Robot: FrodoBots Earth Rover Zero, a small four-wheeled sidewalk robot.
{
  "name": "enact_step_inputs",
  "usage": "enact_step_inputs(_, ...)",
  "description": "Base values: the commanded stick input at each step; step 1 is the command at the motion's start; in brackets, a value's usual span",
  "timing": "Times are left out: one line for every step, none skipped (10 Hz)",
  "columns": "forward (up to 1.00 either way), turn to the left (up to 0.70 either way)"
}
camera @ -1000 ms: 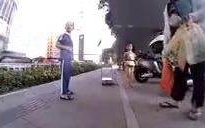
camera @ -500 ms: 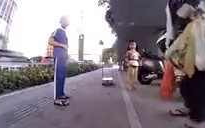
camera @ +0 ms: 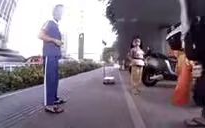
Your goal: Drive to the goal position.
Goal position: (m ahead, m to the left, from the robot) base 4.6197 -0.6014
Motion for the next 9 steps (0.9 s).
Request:
enact_step_inputs(0.45, 0.00)
enact_step_inputs(0.45, 0.00)
enact_step_inputs(0.45, 0.00)
enact_step_inputs(0.45, 0.00)
enact_step_inputs(0.45, 0.00)
enact_step_inputs(0.45, 0.00)
enact_step_inputs(0.45, 0.00)
enact_step_inputs(0.45, 0.00)
enact_step_inputs(0.45, 0.00)
